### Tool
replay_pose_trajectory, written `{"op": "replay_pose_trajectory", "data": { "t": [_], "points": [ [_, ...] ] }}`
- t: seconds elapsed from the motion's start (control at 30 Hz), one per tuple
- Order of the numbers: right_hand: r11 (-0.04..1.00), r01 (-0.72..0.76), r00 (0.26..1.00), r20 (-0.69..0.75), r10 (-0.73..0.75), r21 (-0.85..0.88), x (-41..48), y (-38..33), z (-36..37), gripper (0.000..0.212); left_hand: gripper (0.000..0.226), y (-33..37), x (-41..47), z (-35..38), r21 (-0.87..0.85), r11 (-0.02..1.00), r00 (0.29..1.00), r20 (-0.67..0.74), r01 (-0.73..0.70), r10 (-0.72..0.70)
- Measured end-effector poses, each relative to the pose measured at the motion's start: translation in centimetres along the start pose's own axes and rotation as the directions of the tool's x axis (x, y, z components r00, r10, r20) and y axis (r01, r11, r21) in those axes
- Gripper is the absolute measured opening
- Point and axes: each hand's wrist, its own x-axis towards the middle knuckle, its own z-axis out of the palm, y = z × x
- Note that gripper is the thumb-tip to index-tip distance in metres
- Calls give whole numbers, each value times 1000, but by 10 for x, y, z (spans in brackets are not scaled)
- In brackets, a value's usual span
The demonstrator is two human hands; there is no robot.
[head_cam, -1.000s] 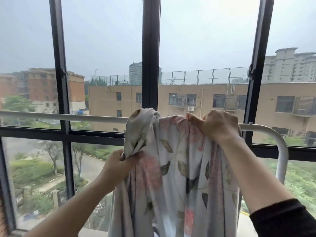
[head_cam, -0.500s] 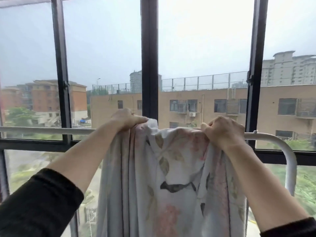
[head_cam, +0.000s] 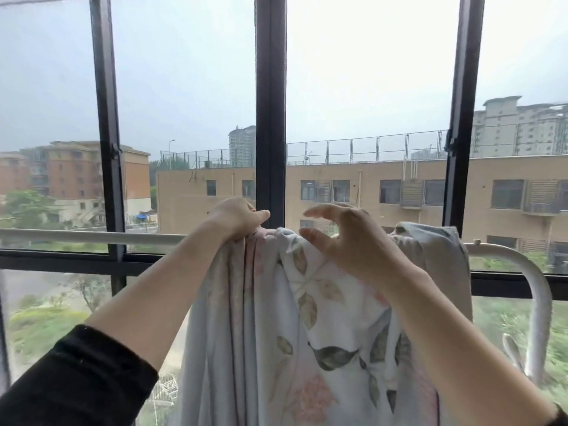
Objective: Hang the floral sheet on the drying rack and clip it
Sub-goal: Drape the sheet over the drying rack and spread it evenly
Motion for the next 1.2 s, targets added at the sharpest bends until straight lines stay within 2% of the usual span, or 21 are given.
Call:
{"op": "replay_pose_trajectory", "data": {
  "t": [0.1, 0.2, 0.33, 0.4, 0.47, 0.5, 0.57, 0.67, 0.8, 0.9, 1.0, 1.07, 1.13, 1.2],
  "points": [
    [997, 68, 994, 78, -72, 45, 2, -19, 17, 47, 52, -4, -1, -1, -26, 999, 999, -24, 21, -21],
    [988, 107, 989, 111, -95, -110, 4, -19, 32, 38, 47, -10, -2, -1, -24, 1000, 999, -44, 10, -11],
    [983, 61, 990, 136, -38, -171, 14, -12, 34, 31, 46, -9, -3, -2, -74, 997, 996, -87, -16, 10],
    [978, 54, 987, 158, -23, -200, 16, -10, 33, 32, 42, -7, -10, -4, -203, 978, 982, -191, -41, 1],
    [979, 51, 988, 156, -20, -195, 15, -9, 33, 31, 40, -11, -21, -6, -357, 925, 924, -381, -127, -20],
    [981, 49, 988, 155, -20, -186, 15, -9, 33, 31, 38, -15, -30, -8, -387, 906, 883, -468, -173, -32],
    [984, 44, 988, 151, -18, -172, 15, -8, 34, 31, 31, -24, -51, -9, -402, 891, 838, -543, -213, -45],
    [987, 34, 987, 158, -9, -160, 17, -9, 34, 31, 36, -45, -80, -3, -442, 880, 879, -473, -172, -66],
    [990, 19, 985, 175, 6, -140, 18, -12, 33, 31, 63, -79, -118, 22, -516, 855, 913, -373, -56, -165],
    [990, 20, 984, 179, 6, -141, 18, -12, 33, 31, 78, -99, -140, 52, -526, 846, 950, -213, 87, -230],
    [990, 12, 985, 174, 13, -142, 18, -12, 33, 30, 86, -106, -156, 78, -572, 812, 981, -62, 116, -184],
    [989, 14, 985, 173, 11, -146, 17, -13, 32, 30, 75, -103, -160, 89, -652, 749, 984, -24, 119, -177],
    [990, 15, 985, 173, 10, -143, 17, -13, 33, 30, 48, -95, -163, 97, -709, 696, 987, 1, 116, -164],
    [990, 18, 986, 168, 5, -140, 17, -12, 32, 30, 22, -89, -164, 99, -708, 692, 987, 41, 139, -156]
  ]
}}
